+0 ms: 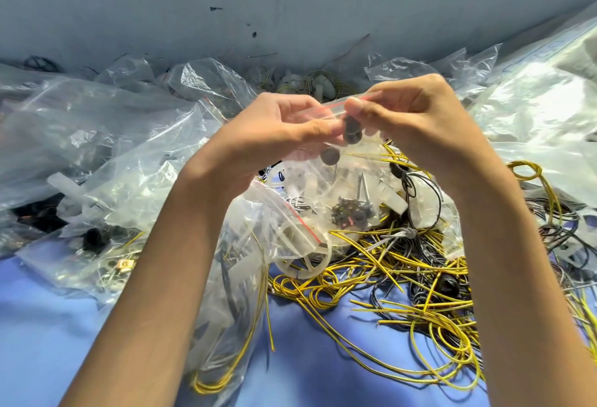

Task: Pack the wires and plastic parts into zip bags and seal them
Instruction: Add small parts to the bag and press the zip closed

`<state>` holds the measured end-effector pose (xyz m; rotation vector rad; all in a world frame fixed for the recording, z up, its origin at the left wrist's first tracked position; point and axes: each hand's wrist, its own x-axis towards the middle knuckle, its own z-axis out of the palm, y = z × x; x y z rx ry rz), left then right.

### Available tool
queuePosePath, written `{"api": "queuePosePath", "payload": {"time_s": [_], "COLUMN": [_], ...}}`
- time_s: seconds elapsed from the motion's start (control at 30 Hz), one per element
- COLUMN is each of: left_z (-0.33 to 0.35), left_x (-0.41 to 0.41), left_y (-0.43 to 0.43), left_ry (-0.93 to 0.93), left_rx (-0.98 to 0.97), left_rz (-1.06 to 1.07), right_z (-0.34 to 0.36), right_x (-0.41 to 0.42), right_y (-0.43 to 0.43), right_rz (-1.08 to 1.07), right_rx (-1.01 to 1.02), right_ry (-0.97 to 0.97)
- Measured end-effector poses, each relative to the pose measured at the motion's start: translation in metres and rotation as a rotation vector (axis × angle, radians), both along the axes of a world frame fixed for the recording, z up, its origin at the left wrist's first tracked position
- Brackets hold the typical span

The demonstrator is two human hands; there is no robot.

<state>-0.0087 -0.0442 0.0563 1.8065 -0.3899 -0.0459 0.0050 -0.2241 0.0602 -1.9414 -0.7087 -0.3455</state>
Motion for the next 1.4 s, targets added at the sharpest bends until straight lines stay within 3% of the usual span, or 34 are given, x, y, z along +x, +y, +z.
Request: {"api": "queuePosePath", "payload": {"time_s": [0.47,0.7,0.97,1.13,1.2,1.3,1.4], "left_z": [-0.003,-0.003,0.001,0.002,0.001,-0.001,-0.003], "left_x": [0.0,-0.003,-0.005,-0.004,-0.004,-0.002,-0.002], "left_y": [-0.006,-0.009,-0.003,-0.002,-0.003,-0.004,-0.009], "left_ry": [-0.135,-0.342,-0.375,-0.41,-0.428,-0.469,-0.434], "left_rx": [0.076,0.17,0.138,0.326,0.357,0.325,0.161], "left_rz": [0.113,0.161,0.159,0.093,0.066,0.074,0.111], "right_z": [-0.003,-0.002,0.001,0.0,0.0,-0.001,0.001], "right_x": [0.003,0.004,-0.001,-0.003,-0.002,-0.001,-0.003], "right_y": [0.001,-0.007,0.001,-0.005,-0.007,-0.005,-0.003], "right_rz": [-0.082,-0.073,-0.102,0.044,0.048,0.037,0.148], "right_rx": [-0.039,-0.135,-0.07,-0.2,-0.212,-0.155,0.03], "right_ry": [0.007,-0.042,-0.261,-0.03,-0.035,-0.076,0.035]}}
